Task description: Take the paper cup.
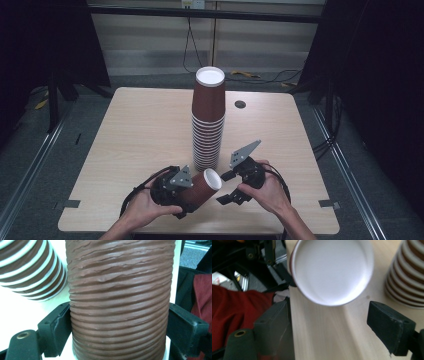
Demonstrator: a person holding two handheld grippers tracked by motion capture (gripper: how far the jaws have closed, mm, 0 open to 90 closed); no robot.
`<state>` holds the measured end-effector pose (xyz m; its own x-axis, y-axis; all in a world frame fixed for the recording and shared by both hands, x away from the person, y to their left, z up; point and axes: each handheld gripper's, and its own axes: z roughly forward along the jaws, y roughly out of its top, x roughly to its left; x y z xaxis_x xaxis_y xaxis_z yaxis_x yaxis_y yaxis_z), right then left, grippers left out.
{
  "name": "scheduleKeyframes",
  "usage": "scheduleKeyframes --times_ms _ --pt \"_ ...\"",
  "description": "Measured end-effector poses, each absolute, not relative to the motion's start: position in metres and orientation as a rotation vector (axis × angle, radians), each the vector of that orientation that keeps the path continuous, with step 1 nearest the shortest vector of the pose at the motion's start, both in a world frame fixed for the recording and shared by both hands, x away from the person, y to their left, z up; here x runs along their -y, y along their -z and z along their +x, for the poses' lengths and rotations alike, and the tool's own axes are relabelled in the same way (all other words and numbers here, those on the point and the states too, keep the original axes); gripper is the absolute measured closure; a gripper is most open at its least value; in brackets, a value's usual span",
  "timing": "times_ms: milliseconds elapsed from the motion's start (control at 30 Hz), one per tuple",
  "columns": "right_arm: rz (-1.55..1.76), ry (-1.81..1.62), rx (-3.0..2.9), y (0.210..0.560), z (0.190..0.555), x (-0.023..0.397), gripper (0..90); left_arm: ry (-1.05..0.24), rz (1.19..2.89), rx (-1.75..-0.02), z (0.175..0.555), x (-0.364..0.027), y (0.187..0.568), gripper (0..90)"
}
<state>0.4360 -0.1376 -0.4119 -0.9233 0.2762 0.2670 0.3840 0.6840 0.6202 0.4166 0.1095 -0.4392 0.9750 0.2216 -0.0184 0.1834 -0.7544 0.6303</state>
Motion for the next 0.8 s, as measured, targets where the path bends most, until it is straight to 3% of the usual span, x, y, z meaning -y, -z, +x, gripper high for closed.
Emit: scheduleKeyframes --times_ms 800 --pt "-0.452 0.906 2.83 0.413 0.437 0.124 19.2 -0.101 2.553 -0.205 0.413 -0.088 0.436 14.5"
